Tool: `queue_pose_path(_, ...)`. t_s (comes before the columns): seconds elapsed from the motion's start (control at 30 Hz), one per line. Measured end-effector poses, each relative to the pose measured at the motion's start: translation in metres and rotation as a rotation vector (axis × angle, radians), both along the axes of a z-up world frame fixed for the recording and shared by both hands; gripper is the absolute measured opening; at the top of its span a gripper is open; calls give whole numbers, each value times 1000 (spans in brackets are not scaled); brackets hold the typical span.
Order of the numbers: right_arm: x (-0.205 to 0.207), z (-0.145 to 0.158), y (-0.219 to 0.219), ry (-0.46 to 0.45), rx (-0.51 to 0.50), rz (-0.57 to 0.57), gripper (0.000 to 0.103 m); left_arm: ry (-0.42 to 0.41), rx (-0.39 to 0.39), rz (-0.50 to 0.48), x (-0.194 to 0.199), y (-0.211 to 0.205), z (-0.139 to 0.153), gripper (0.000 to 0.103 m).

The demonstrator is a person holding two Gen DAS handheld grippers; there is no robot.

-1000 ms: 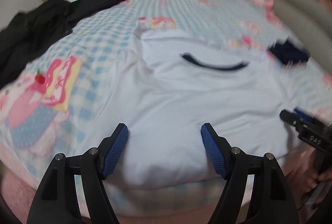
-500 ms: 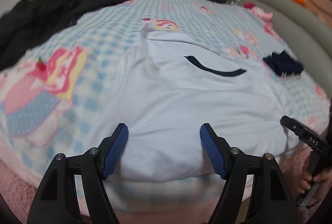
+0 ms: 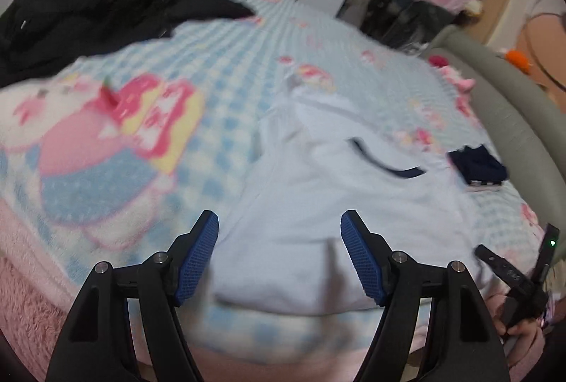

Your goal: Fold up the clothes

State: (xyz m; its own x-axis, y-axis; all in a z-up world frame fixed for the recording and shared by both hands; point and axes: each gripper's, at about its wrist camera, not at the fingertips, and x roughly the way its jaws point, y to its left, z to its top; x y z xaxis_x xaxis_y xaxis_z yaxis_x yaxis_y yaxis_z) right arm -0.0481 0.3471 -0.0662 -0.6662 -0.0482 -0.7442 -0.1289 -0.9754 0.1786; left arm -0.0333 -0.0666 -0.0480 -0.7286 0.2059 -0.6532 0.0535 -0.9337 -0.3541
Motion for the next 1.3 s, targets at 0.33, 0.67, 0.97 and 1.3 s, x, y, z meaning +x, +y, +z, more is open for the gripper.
queue_pose_path(0.33, -2, -22, -43, -74, 123, 88, 79, -79, -180, -184, -27, 80, -24, 75)
queue_pose_path(0.67, 16, 5, -19, 3, 14, 8, 73, 53, -186, -78, -5, 58, 6, 74)
queue_pose_path(0.97, 26, -6, 18, -89, 5, -89, 73, -12, -261, -170, -12, 90, -16, 77)
queue_pose_path(1.3, 34, -3, 28, -76, 7, -132, 73, -153, -91, 207, 10, -36, -12, 75)
